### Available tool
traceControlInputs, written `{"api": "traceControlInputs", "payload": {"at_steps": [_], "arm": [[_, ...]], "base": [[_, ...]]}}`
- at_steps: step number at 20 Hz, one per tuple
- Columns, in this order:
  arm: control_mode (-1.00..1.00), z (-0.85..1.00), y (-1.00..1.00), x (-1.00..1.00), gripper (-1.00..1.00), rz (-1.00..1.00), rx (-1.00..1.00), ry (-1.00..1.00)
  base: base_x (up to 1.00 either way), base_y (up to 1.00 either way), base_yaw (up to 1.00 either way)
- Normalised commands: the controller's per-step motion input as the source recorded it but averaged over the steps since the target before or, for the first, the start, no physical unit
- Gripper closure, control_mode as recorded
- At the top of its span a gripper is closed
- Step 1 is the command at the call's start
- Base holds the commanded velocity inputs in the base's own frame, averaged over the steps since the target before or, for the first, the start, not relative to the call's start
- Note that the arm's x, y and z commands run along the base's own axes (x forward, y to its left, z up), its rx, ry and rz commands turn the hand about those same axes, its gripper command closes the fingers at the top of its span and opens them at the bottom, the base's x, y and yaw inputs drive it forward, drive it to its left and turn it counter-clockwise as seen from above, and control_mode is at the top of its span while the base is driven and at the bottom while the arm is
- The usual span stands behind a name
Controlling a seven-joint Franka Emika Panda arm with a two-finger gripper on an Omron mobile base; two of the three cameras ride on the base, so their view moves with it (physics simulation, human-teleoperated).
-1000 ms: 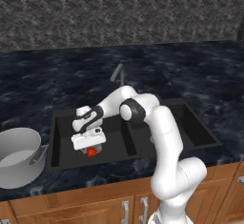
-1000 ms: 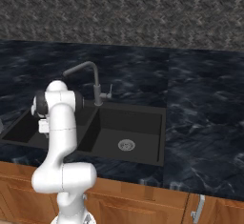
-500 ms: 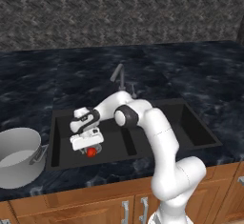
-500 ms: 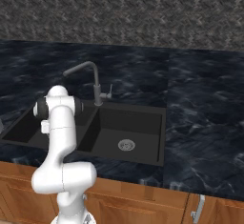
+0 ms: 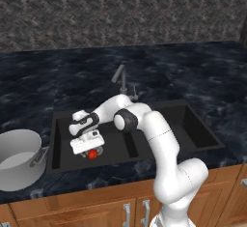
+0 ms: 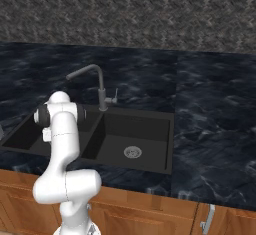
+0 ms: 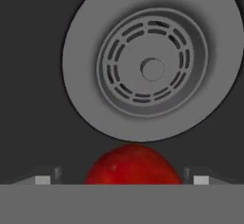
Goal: Dump the tomato from the pot into the sink. Then turn on the water and wash the tomato. Then turn off the water and put the tomato back in the pot.
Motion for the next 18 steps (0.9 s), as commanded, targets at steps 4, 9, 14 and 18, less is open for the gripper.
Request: {"api": "traceControlInputs", "payload": {"at_steps": [4, 9, 14, 18], "arm": [[-1.0, -0.03, -0.32, -0.38, -1.0, -0.02, -0.05, 0.0], [-1.0, -0.05, -0.28, -0.32, -1.0, -0.01, -0.04, 0.0], [-1.0, -0.14, -0.03, -0.01, -1.0, 0.0, -0.01, 0.0], [-1.0, -0.13, 0.0, 0.0, 1.0, 0.0, 0.0, 0.0]], "base": [[0.0, 0.0, 0.0], [0.0, 0.0, 0.0], [0.0, 0.0, 0.0], [0.0, 0.0, 0.0]]}}
